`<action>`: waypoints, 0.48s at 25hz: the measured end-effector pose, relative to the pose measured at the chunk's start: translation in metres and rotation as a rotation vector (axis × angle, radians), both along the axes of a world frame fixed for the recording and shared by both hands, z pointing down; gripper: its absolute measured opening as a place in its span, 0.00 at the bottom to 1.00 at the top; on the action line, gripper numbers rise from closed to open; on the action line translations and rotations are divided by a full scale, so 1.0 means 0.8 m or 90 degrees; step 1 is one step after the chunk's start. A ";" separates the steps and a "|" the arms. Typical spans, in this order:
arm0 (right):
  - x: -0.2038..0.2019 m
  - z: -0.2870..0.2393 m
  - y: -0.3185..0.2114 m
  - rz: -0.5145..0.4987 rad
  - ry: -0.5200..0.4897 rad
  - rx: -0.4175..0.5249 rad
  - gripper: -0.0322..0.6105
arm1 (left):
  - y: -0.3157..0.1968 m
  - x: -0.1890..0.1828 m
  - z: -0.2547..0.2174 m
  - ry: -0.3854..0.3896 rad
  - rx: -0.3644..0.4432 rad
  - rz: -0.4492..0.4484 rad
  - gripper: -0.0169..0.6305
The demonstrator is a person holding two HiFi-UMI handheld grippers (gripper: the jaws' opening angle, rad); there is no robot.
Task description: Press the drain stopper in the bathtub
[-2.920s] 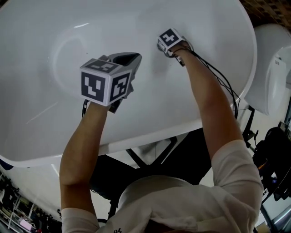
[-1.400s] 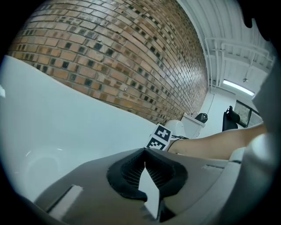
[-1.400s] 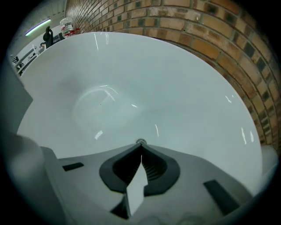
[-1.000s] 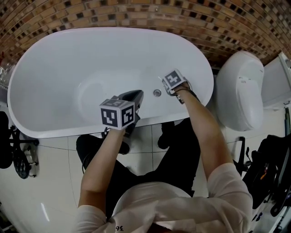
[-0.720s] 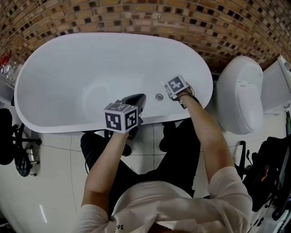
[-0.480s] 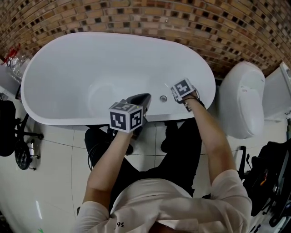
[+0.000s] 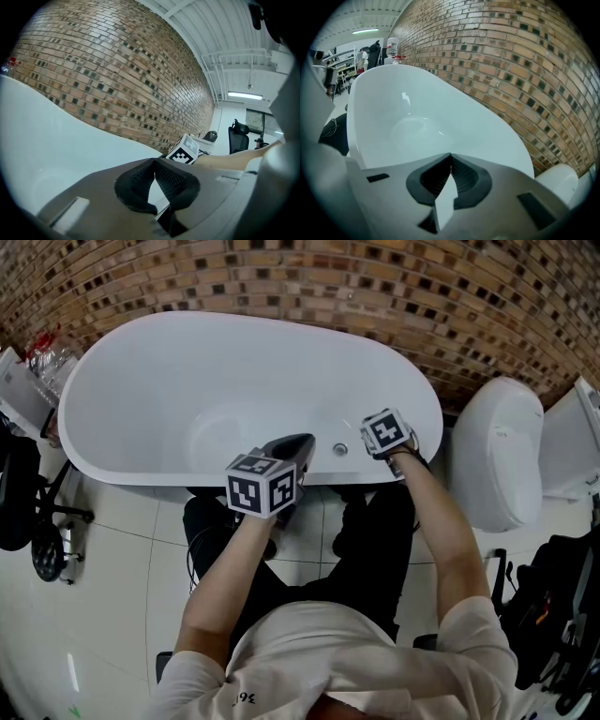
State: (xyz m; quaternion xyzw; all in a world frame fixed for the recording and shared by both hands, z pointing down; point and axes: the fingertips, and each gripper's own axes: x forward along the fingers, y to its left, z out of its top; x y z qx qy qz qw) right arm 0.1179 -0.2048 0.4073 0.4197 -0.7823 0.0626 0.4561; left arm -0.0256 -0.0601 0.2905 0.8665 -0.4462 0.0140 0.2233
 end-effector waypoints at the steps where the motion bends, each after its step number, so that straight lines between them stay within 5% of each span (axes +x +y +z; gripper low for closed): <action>1: -0.006 -0.009 0.004 -0.010 -0.006 0.013 0.08 | 0.003 -0.001 -0.003 0.003 0.003 -0.002 0.03; 12: -0.024 -0.084 0.055 -0.083 0.000 0.133 0.08 | 0.026 -0.010 -0.024 0.015 0.038 -0.020 0.03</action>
